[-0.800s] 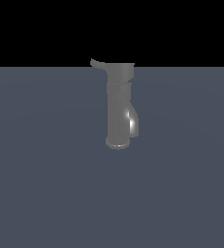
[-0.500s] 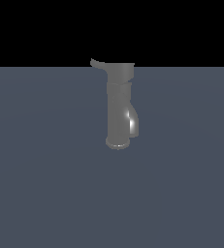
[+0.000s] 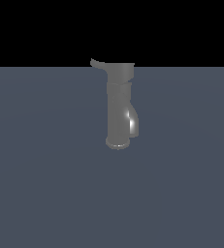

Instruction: Turn on the faucet by rotating a designated handle.

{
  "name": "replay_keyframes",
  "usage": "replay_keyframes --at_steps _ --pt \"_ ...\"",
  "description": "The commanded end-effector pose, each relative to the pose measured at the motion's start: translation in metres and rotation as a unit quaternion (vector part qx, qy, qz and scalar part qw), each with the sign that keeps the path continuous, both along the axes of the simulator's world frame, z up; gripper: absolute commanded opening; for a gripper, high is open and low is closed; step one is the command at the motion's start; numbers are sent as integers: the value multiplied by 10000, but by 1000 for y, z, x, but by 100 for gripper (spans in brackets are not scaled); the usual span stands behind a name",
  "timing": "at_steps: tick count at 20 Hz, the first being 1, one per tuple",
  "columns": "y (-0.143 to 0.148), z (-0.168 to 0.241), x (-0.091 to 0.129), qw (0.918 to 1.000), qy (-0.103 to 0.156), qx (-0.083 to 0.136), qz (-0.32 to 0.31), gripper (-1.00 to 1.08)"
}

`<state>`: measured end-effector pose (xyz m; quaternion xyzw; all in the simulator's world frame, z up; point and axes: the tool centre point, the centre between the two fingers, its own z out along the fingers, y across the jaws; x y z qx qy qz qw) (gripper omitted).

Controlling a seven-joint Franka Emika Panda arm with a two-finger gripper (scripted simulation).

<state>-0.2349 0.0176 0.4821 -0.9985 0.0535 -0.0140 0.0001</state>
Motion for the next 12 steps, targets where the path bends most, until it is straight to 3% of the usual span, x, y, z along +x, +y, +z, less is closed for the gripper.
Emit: replay_keyframes --at_steps 1,12 --pt "7 -5 6 9998 5 5 -199 -100" --pt "40 -37 48 9905 27 35 -1376 -100"
